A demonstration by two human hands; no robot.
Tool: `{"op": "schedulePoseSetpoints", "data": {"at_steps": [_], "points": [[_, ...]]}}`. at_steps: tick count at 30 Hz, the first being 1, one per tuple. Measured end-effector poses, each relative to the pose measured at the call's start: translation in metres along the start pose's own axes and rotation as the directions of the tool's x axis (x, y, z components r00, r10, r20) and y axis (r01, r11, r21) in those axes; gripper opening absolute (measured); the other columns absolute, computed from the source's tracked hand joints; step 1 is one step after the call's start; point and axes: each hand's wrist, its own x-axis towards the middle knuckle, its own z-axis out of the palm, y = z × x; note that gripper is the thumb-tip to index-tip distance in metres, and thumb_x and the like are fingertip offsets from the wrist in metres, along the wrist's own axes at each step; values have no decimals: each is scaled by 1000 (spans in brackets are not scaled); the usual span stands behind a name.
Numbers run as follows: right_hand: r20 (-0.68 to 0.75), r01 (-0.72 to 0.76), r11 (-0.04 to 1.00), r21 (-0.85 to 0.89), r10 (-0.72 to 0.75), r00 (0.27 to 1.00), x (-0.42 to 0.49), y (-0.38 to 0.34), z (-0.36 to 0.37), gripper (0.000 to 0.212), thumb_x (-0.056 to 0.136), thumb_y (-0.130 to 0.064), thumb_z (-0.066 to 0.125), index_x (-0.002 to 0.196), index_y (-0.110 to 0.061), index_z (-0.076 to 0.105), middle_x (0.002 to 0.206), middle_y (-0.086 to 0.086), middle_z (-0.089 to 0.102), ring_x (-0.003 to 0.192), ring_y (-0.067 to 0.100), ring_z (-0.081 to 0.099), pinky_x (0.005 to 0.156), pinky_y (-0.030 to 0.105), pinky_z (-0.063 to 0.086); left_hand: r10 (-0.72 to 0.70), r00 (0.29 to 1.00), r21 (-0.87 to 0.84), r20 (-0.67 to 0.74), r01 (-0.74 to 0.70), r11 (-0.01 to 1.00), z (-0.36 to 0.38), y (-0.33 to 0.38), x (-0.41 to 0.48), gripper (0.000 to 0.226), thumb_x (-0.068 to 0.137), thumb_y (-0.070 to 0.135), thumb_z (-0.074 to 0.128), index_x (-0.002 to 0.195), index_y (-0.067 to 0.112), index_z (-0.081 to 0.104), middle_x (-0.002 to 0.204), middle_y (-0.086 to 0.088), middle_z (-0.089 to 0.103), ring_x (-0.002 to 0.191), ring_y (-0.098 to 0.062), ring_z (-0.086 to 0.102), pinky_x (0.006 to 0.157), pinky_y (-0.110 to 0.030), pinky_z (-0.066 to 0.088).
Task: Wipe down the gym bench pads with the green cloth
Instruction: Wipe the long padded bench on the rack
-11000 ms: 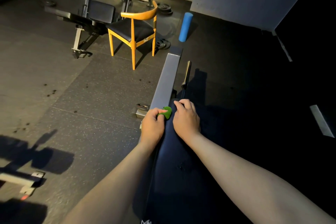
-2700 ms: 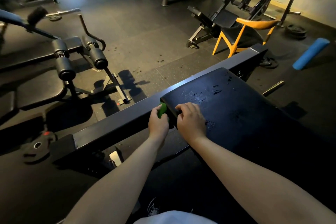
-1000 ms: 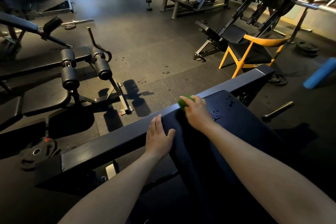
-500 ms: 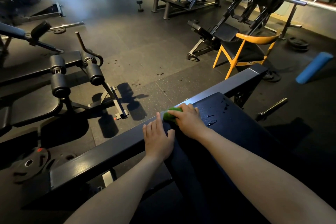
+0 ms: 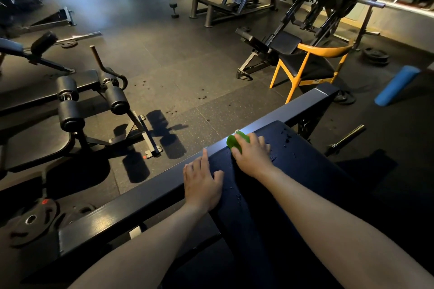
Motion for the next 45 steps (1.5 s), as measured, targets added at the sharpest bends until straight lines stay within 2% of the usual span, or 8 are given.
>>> {"op": "schedulePoseSetpoints", "data": {"at_steps": [3, 8, 12, 16, 27, 33, 39, 45], "points": [[49, 58, 998, -12, -58, 997, -13, -18, 6, 53, 97, -42, 46, 148, -31, 34, 150, 7, 24, 127, 33, 28, 106, 46, 27, 0, 1000, 12, 28, 0, 1000, -2, -1, 1, 81, 90, 49, 26, 160, 13, 10, 151, -6, 36, 137, -26, 26, 121, -41, 14], [24, 303, 946, 116, -307, 951, -24, -38, 12, 42, 96, -21, 53, 135, -34, 58, 141, 5, 43, 116, 31, 38, 105, 34, 34, 18, 999, 44, 37, -20, 999, -3, 1, 0, 79, 89, 45, 22, 160, 15, 7, 150, -6, 37, 141, -24, 26, 123, -43, 7], [33, 345, 938, -20, -344, 938, -21, -18, 9, 47, 100, -24, 45, 143, -42, 46, 145, 2, 38, 116, 29, 39, 102, 40, 35, 58, 997, 144, 52, -65, 987, -7, 2, 1, 76, 89, 43, 23, 160, 17, 15, 147, -5, 39, 140, -26, 27, 123, -45, 5], [-11, 310, 951, -21, -310, 951, -15, -2, 2, 45, 100, -24, 44, 142, -40, 46, 141, 2, 40, 111, 28, 41, 96, 39, 38, 187, 980, 215, 61, -196, 957, -12, 23, 23, 62, 93, 41, 29, 151, 20, 34, 146, -1, 48, 133, -23, 36, 111, -40, 19], [-154, 34, 999, -6, -35, 987, 38, 85, -20, 51, 96, -8, 40, 132, -39, 59, 131, 3, 49, 103, 31, 42, 92, 36, 36, 200, 969, 228, 147, -230, 946, 7, 45, 44, 58, 98, 43, 30, 155, 33, 25, 153, 3, 37, 136, -27, 25, 113, -43, 19], [-152, -276, 940, 199, 308, 939, 54, 81, -23, 54, 89, -3, 42, 131, -31, 60, 134, 10, 44, 115, 35, 41, 102, 39, 37, 178, 971, 215, 159, -210, 954, 5, 48, 42, 57, 99, 43, 31, 155, 35, 26, 154, 4, 37, 137, -27, 25, 115, -43, 19], [-30, 80, 979, 187, -75, 997, 39, 47, -9, 50, 94, -14, 44, 136, -38, 57, 146, 2, 39, 123, 31, 35, 107, 40, 28, 134, 978, 191, 162, -164, 968, 7, 63, 58, 51, 99, 41, 36, 150, 34, 34, 149, 4, 44, 135, -24, 29, 108, -43, 17], [-73, -44, 999, 29, 46, 996, 55, 78, -24, 49, 95, -23, 44, 141, -40, 47, 137, 1, 41, 122, 28, 34, 102, 44, 27, 200, 955, 226, 220, -250, 942, 31, 100, 79, 57, 98, 43, 36, 154, 36, 29, 156, 2, 35, 140, -29, 26, 112, -48, 17]]}}
